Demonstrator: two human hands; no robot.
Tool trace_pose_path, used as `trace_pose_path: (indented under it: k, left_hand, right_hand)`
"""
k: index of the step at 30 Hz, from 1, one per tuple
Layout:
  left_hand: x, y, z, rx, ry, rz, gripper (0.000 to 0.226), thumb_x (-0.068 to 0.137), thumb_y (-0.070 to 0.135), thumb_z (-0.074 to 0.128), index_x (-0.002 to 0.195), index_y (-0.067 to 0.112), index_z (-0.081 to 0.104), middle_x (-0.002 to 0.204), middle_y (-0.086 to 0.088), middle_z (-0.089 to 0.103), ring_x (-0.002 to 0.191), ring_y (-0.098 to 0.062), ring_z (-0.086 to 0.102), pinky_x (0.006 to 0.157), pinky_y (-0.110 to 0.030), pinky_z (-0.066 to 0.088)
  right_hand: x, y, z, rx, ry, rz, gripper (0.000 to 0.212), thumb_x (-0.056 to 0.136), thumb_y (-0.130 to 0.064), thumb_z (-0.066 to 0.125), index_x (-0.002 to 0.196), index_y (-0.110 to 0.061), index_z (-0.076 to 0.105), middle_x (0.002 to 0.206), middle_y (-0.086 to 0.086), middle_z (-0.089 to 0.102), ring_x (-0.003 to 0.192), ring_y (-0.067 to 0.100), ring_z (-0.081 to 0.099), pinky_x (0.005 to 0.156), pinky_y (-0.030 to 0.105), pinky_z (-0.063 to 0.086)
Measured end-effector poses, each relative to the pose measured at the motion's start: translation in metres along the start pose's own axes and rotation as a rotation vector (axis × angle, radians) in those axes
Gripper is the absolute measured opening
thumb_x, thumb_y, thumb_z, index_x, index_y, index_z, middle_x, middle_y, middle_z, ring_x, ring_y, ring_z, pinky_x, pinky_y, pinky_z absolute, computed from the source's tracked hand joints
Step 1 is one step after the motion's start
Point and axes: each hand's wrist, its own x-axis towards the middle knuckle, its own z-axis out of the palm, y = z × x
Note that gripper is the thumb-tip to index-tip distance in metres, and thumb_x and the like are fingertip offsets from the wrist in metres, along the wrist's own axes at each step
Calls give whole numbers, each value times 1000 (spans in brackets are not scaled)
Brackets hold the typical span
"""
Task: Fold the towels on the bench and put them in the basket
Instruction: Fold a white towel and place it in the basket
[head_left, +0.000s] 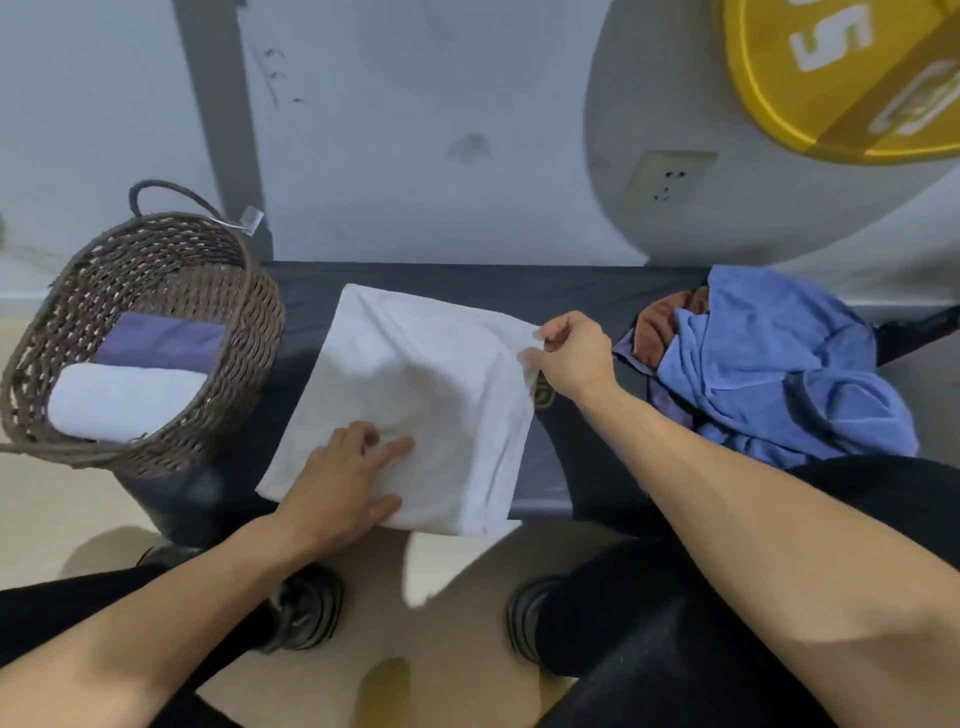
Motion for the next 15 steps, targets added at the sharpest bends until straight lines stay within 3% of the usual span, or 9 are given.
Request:
trace_pose_path:
  k: [3,6,8,10,12,15]
  left_hand:
    - [6,2,-6,-3,-28,8,72,79,47,69,144,39,39,124,1,35,115,-20,39,95,-37,42]
    - [6,1,-10,6,-60,39,75,76,49,70,143,38,39,121,2,34,113,-19,39,93,-36,44]
    - [4,3,-11,14,-53,78,77,73,52,71,141,34,41,120,1,36,112,-20,41,93,-36,44]
    - [3,7,-10,-9,-21,134,71,72,51,73,134,29,47,118,3,39,109,-19,45,91,-35,45]
    - [2,13,-8,-29,-29,195,60,72,51,74,122,26,54,113,5,44,104,-18,48,88,-32,44]
    - [2,16,-4,22,-90,246,54,70,50,74,113,25,55,102,6,47,99,-17,45,84,-30,40]
  right_hand:
    - [-3,11,7,2,-30,93,47,74,-26,85,108,-9,56,97,2,60,89,18,56,57,20,37]
    - [-9,9,5,-82,-75,154,36,77,-31,81,90,-10,55,83,2,60,75,20,57,59,27,45]
    - [-21,4,0,-185,-274,255,34,79,-36,79,73,-7,60,66,7,65,57,23,63,59,28,55]
    - [-41,1,3,-269,-551,344,44,80,-43,79,78,-1,65,65,12,68,52,24,64,57,33,61]
    - [-68,2,12,-450,-724,295,52,73,-50,81,84,-2,68,67,10,70,50,21,64,55,32,61]
    - [-105,11,26,-686,-665,77,52,62,-58,83,76,-12,63,70,3,72,64,22,69,65,35,59]
